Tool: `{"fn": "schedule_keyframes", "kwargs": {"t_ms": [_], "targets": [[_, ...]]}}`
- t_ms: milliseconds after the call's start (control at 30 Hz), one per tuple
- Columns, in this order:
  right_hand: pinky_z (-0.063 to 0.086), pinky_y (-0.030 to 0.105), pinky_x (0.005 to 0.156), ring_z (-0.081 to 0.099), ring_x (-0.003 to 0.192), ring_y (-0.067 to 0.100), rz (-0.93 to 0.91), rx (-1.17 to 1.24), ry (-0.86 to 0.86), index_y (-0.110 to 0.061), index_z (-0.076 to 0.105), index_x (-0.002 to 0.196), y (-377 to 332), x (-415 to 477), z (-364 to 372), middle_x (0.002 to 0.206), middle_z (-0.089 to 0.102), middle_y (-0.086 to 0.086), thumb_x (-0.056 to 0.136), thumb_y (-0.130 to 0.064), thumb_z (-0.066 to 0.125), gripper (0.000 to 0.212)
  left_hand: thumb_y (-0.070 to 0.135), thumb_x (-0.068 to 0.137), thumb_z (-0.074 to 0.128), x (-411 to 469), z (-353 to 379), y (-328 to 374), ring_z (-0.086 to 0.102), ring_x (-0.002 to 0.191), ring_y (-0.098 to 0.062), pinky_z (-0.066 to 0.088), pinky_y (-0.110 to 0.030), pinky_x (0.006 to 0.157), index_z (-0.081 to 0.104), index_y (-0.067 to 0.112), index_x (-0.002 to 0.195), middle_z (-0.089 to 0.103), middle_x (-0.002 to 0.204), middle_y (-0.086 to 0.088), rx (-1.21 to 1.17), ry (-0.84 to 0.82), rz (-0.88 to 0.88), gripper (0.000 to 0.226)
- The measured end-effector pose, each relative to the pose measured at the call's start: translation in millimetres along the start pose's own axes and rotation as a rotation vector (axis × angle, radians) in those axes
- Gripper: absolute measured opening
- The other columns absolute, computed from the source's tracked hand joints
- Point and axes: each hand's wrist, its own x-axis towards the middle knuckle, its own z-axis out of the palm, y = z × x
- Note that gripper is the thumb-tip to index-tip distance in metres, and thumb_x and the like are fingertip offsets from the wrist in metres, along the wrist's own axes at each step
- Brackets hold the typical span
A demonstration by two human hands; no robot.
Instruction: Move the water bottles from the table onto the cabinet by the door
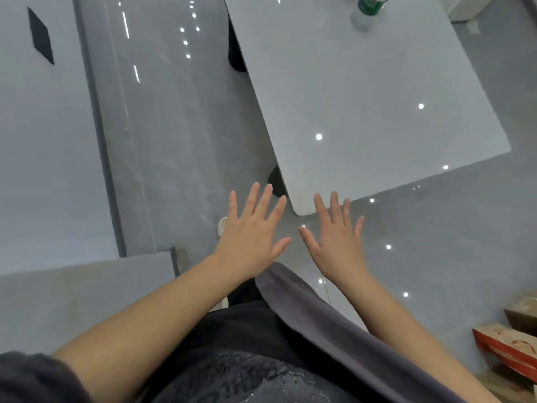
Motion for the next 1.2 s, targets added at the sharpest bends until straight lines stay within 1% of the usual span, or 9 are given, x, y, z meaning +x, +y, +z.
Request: {"fn": "schedule_keyframes", "kwargs": {"t_ms": [133,267,433,600,700,800,900,1033,1200], "targets": [[-0.001,0.058,0.118,-0.013,0.150,0.031,0.062,0.000,-0.044,-0.028,-0.004,0.156,-17,58,-29,0.164,-0.012,0.006,0.100,-0.055,0.030,0.071,0.060,0.097,0.021,49,-32,-35,-0.021,0.146,-0.029,-0.007,-0.058,0.116,-0.010,0.023,0.153,-0.016,0.161,-0.009,0.053,-0.033,0.039,0.074],[-0.002,0.058,0.119,-0.014,0.150,0.032,0.042,-0.022,-0.075,-0.027,-0.006,0.156,-39,103,-53,0.164,-0.013,0.006,0.100,-0.055,0.027,0.071,0.061,0.097,0.021,90,-58,-65,-0.020,0.146,-0.029,-0.006,-0.058,0.116,-0.009,0.023,0.153,-0.015,0.161,-0.009,0.048,-0.040,0.035,0.074],[0.000,0.060,0.117,-0.012,0.150,0.034,0.050,-0.070,-0.118,-0.026,-0.006,0.156,-66,144,-72,0.164,-0.013,0.009,0.099,-0.056,0.028,0.072,0.060,0.097,0.024,131,-82,-99,-0.017,0.147,-0.029,-0.005,-0.058,0.116,-0.005,0.022,0.154,-0.011,0.162,-0.009,0.004,-0.073,0.059,0.074],[-0.001,0.059,0.117,-0.013,0.150,0.033,0.169,-0.047,-0.117,-0.026,-0.007,0.156,-98,186,-85,0.164,-0.014,0.008,0.099,-0.056,0.025,0.072,0.060,0.097,0.023,179,-105,-153,-0.016,0.147,-0.029,-0.003,-0.058,0.117,-0.005,0.021,0.154,-0.011,0.162,-0.009,0.012,-0.100,0.160,0.074],[-0.002,0.058,0.118,-0.014,0.150,0.032,0.267,0.022,-0.074,-0.027,-0.006,0.156,-126,214,-94,0.164,-0.014,0.007,0.100,-0.055,0.025,0.070,0.060,0.097,0.023,213,-125,-195,-0.016,0.147,-0.029,-0.001,-0.058,0.117,-0.005,0.021,0.154,-0.011,0.162,-0.009,0.059,-0.129,0.237,0.074],[-0.004,0.057,0.118,-0.015,0.150,0.030,0.376,0.106,-0.061,-0.028,-0.008,0.156,-164,244,-103,0.164,-0.015,0.006,0.100,-0.055,0.025,0.070,0.059,0.097,0.023,251,-155,-239,-0.015,0.147,-0.030,-0.001,-0.059,0.116,-0.005,0.021,0.154,-0.010,0.162,-0.009,0.129,-0.124,0.318,0.074],[-0.003,0.057,0.119,-0.016,0.150,0.030,0.425,0.160,-0.059,-0.028,-0.009,0.156,-198,273,-111,0.163,-0.016,0.006,0.100,-0.056,0.024,0.070,0.059,0.097,0.024,281,-183,-269,-0.013,0.147,-0.031,-0.001,-0.059,0.116,-0.003,0.019,0.154,-0.008,0.162,-0.011,0.179,-0.108,0.409,0.074],[-0.004,0.056,0.119,-0.017,0.150,0.029,0.512,0.233,-0.043,-0.028,-0.009,0.156,-224,301,-121,0.163,-0.017,0.005,0.100,-0.057,0.025,0.071,0.059,0.097,0.025,319,-201,-290,-0.011,0.148,-0.032,-0.001,-0.060,0.115,-0.001,0.019,0.154,-0.005,0.162,-0.012,0.232,-0.132,0.525,0.074],[-0.004,0.055,0.119,-0.017,0.150,0.029,0.632,0.296,-0.045,-0.029,-0.009,0.155,-223,334,-132,0.164,-0.017,0.004,0.101,-0.056,0.025,0.070,0.058,0.098,0.024,371,-220,-297,-0.013,0.147,-0.031,-0.002,-0.059,0.115,-0.002,0.019,0.154,-0.007,0.162,-0.011,0.240,-0.177,0.604,0.073]]}}
